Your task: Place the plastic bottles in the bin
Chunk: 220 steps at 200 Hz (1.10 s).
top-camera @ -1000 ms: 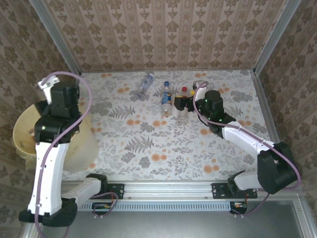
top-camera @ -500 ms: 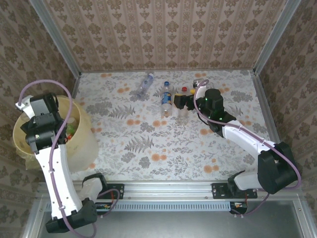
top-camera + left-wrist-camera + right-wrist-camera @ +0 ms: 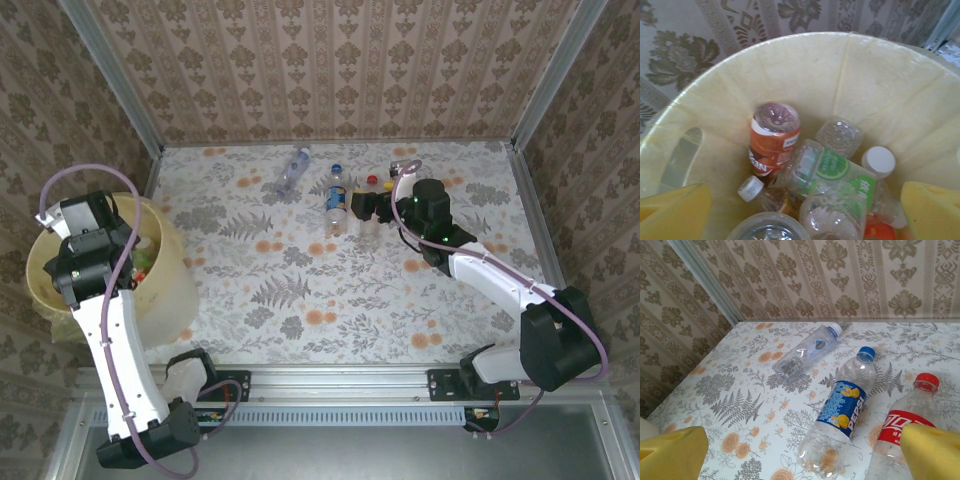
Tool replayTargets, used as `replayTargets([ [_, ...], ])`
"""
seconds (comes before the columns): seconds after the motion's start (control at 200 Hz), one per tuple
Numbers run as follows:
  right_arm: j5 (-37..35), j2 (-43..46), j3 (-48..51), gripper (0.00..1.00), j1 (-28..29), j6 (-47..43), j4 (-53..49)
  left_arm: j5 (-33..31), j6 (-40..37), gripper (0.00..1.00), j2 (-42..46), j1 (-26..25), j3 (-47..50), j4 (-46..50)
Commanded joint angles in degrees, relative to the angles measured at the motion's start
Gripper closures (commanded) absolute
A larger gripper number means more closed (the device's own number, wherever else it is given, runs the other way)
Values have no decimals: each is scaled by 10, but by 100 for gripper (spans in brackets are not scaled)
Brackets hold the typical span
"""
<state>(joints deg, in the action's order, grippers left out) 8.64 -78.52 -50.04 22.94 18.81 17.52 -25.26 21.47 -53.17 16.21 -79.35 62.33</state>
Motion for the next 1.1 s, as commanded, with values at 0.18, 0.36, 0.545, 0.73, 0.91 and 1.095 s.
replayTargets([
  [0.18, -94, -58, -54, 0, 2, 54, -105, 156, 4, 0, 20, -16, 13, -68],
  [0.36, -103, -92, -72, 0, 2, 75, -144, 194, 1, 0, 25, -40, 17, -93],
  [0.545, -84, -134, -104, 1, 3, 76, -183, 290, 3, 0, 38, -54, 24, -141],
  [0.73, -145, -174, -129, 3, 4, 135, -228, 383, 24, 0, 51, -95, 42, -223],
  [0.91, -175, -196, -127, 7, 19, 138, -256, 399, 24, 0, 35, -176, 53, -279],
  [1.095, -167, -213, -111, 13, 35, 141, -255, 384, 12, 0, -6, -264, 56, -317],
])
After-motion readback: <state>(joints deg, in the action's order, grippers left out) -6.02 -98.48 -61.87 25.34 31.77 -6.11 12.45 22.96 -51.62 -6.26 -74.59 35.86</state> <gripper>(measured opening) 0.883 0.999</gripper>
